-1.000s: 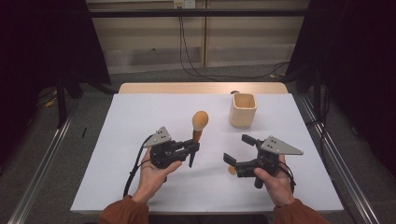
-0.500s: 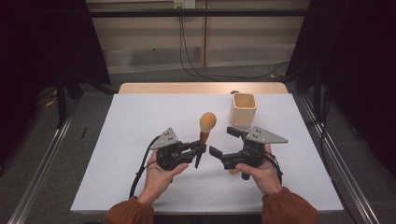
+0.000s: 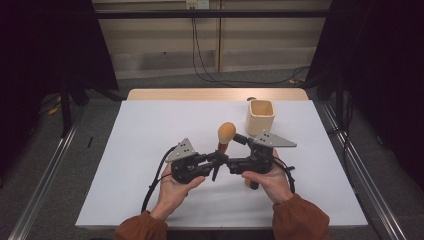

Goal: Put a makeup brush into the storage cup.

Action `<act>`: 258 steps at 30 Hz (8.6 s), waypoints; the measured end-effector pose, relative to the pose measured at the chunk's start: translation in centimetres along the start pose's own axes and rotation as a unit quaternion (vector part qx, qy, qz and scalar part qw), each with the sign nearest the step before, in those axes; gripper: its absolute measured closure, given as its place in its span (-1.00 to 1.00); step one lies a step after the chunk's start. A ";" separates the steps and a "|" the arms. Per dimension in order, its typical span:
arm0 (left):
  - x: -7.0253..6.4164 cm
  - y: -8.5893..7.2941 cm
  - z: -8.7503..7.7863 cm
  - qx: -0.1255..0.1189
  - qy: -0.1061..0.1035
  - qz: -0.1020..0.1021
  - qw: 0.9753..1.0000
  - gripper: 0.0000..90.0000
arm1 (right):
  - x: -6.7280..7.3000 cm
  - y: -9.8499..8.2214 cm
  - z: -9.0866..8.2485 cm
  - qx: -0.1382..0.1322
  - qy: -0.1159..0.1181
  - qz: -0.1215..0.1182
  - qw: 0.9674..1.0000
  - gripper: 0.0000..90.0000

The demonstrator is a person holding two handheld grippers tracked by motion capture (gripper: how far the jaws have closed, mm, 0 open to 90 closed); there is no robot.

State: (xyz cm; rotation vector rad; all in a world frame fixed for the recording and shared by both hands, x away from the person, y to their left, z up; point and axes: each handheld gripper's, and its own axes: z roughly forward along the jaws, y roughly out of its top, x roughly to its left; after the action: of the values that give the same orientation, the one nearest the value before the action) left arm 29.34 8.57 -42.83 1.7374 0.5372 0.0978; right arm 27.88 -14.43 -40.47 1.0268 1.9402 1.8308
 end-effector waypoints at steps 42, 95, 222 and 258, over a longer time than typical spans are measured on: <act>0.8 -0.8 0.0 0.007 0.001 -0.001 1.000 0.47 | -0.4 -1.2 0.3 0.017 0.029 0.002 0.999 0.41; 3.2 -2.3 -10.7 -0.008 0.181 -0.016 0.983 -0.92 | -3.6 1.9 -4.1 -0.020 -0.056 -0.020 0.998 0.42; 4.1 -5.9 -15.9 -0.013 0.221 0.010 0.975 -0.94 | -16.5 5.4 -0.1 -0.009 -0.211 -0.042 0.977 0.41; 4.0 -6.0 -15.9 0.000 0.225 0.021 0.974 -0.94 | -18.0 2.8 0.0 0.034 -0.221 0.022 0.975 0.08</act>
State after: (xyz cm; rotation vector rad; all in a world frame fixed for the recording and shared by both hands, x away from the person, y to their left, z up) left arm 25.56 25.39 -45.46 1.7305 0.8281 0.5301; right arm 41.41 -26.41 -42.45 1.3714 1.7272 1.4083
